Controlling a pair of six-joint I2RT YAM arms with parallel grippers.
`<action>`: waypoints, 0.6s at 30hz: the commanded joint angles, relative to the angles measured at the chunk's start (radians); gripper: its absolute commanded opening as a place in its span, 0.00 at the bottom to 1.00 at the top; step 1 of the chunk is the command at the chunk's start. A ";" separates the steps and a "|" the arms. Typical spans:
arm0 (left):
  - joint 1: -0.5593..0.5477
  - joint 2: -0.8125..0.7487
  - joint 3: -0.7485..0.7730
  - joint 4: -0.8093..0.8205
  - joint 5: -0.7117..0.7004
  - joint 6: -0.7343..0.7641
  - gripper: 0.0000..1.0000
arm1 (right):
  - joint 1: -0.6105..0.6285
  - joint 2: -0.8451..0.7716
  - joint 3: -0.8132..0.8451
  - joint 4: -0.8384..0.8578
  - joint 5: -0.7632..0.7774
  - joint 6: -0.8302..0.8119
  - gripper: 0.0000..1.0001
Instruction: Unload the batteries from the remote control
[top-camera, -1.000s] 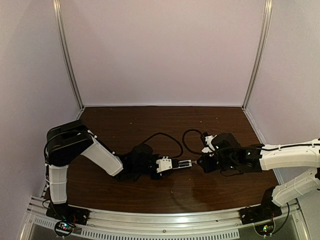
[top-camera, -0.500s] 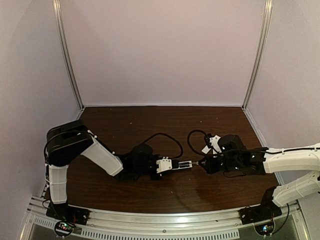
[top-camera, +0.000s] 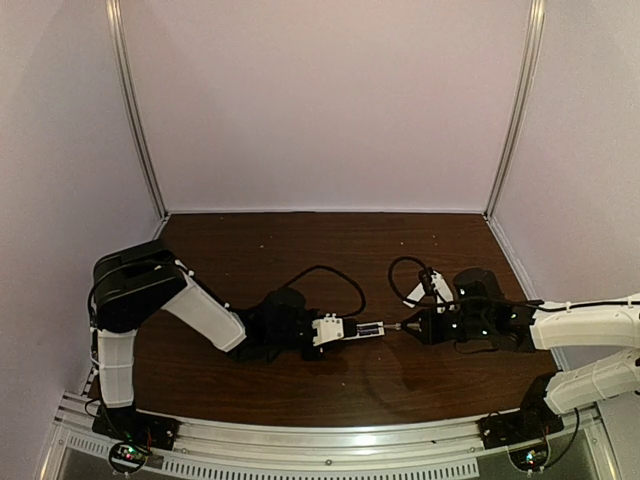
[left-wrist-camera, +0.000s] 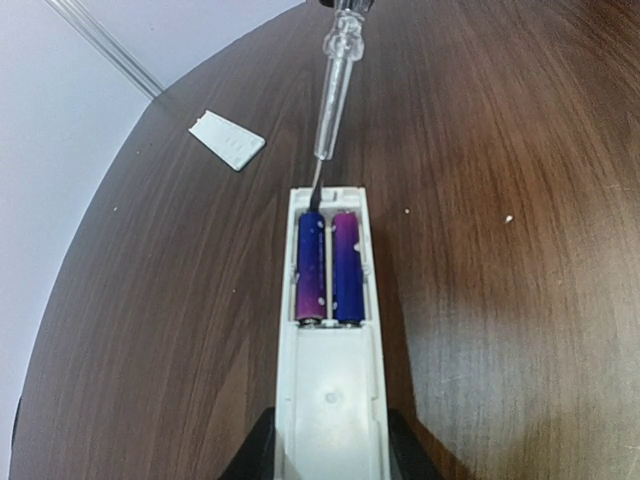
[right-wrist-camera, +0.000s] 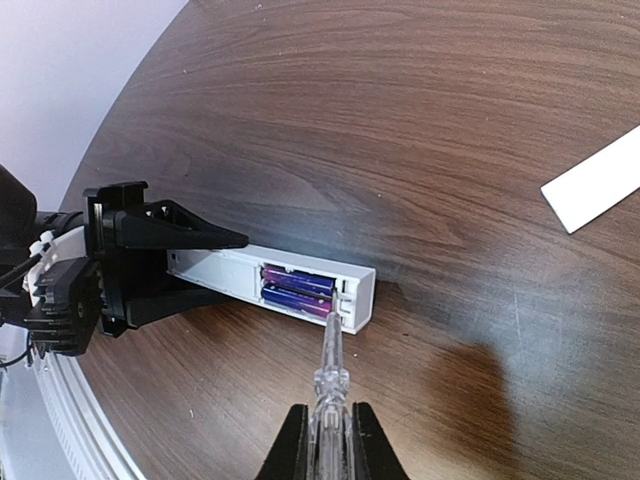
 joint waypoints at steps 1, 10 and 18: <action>-0.018 0.013 0.016 -0.036 0.082 0.009 0.00 | -0.013 0.012 -0.029 0.125 -0.226 0.015 0.00; -0.019 0.015 0.019 -0.037 0.091 0.008 0.00 | -0.084 0.038 -0.056 0.160 -0.307 0.032 0.00; -0.019 0.016 0.019 -0.040 0.098 0.008 0.00 | -0.155 0.097 -0.080 0.218 -0.384 0.067 0.00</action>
